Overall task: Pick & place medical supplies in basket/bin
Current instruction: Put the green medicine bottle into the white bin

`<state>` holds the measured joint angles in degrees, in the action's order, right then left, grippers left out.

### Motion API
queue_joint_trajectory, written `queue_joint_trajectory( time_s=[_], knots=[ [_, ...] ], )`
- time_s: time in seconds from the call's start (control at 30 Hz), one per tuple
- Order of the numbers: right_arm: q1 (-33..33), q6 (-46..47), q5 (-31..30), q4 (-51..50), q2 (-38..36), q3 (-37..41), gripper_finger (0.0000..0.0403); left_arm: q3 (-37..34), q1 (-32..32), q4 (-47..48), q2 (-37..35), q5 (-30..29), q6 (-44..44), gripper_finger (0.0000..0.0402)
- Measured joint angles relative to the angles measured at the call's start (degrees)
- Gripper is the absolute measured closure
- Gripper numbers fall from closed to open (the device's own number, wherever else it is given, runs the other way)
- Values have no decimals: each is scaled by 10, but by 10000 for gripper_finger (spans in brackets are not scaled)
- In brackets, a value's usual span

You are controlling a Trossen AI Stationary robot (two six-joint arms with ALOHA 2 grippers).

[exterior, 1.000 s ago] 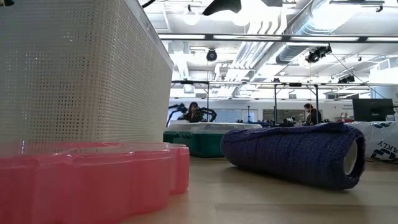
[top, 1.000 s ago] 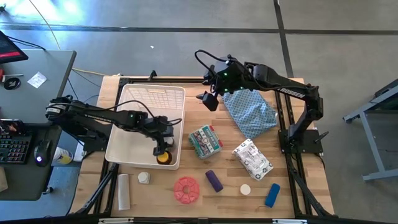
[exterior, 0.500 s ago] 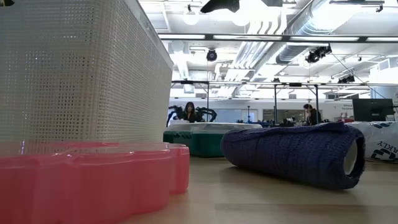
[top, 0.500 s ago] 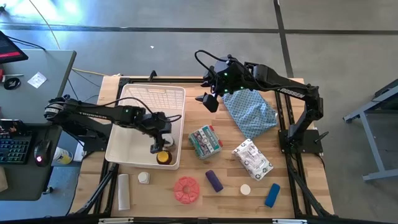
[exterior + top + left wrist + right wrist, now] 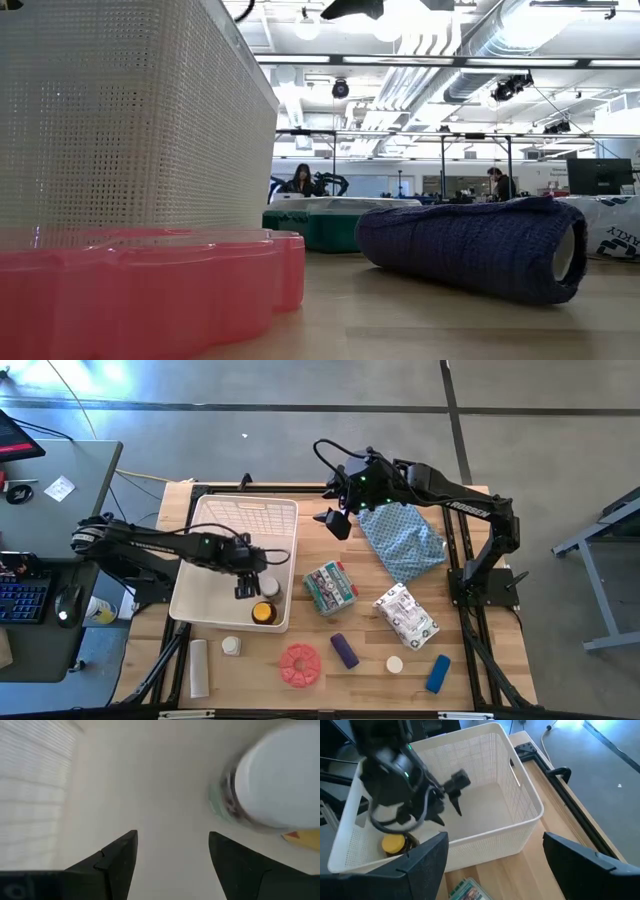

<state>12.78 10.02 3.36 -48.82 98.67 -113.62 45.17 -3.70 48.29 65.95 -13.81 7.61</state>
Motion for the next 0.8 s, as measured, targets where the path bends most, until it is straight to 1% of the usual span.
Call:
queue_joint_trajectory(
  time_s=[0.1, 0.17, 0.27, 0.37, 0.57, 0.67, 0.8],
  knots=[
    [0, 2, 0, 0, 0, 0, 89, -40, 0, -30, 0, 30, 20, 126],
    [0, 2, 0, 0, 0, 0, 89, -61, 0, -48, 0, 41, 49, 126],
    [0, 2, 0, 0, 0, 0, 89, -82, 0, -77, 0, 42, 101, 126],
    [0, 3, 0, 0, 0, 0, 89, -86, 0, -102, 0, 42, 127, 126],
    [0, 4, -2, 0, 0, 0, 89, -86, 0, -184, 0, 64, 133, 126],
    [0, 3, -2, 0, 0, 0, 89, -87, 0, -205, 0, 87, 130, 126],
    [0, 3, -2, -1, 0, 0, 89, -86, 0, -204, 0, 97, 118, 126]
  ],
)
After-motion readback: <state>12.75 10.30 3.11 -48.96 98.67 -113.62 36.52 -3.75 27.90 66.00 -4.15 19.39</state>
